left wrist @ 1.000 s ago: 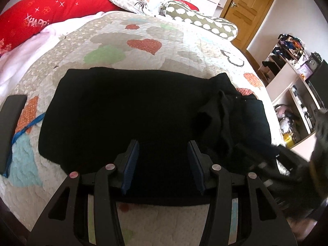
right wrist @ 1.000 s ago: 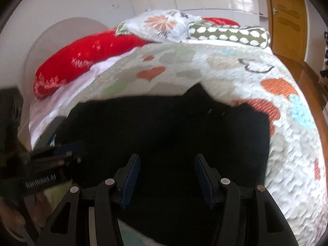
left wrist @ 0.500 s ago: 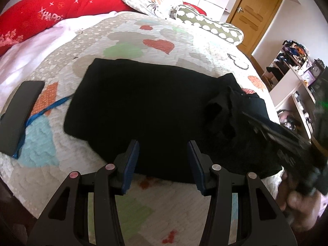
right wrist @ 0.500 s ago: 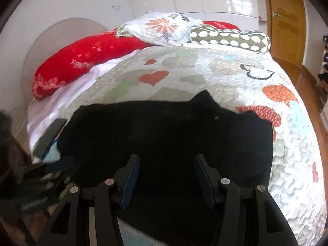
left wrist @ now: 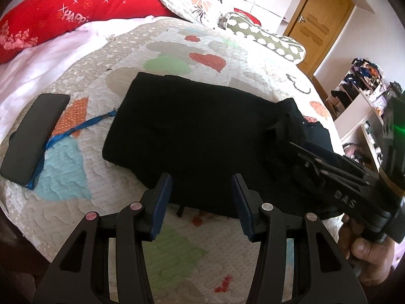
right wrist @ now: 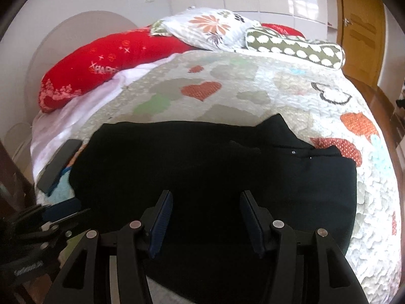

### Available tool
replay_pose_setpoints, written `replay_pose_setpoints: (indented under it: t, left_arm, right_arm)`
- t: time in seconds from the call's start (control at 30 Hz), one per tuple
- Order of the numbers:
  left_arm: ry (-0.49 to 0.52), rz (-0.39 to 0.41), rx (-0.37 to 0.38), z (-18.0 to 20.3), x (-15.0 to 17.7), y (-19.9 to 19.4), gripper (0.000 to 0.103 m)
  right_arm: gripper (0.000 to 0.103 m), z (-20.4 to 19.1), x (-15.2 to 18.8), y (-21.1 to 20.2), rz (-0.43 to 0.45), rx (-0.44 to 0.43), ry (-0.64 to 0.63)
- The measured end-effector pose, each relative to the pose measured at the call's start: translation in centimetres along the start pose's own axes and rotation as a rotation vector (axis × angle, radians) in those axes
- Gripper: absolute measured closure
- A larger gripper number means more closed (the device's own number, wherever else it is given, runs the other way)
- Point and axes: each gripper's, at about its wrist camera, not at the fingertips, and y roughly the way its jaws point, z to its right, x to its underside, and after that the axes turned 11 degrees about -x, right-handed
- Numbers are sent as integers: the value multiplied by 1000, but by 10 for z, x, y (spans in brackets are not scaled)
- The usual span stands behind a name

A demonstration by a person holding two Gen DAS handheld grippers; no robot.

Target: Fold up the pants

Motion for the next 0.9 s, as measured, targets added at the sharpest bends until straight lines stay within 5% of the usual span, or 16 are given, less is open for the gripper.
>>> replay_pose_setpoints:
  t: [0.47,0.6,0.9]
  left_arm:
    - [-172,-2,29,-49,13,-6,55]
    - [-183,-9,-13,-50,15,-2,44]
    - [-181,-26,-35,-45,16,9,44]
  right_arm:
    - [46,0,9,18,-41,-43,38]
    - [46,-2,-1,11,-13,-77,53]
    - [46,-20,-10,14,-9,-115,9]
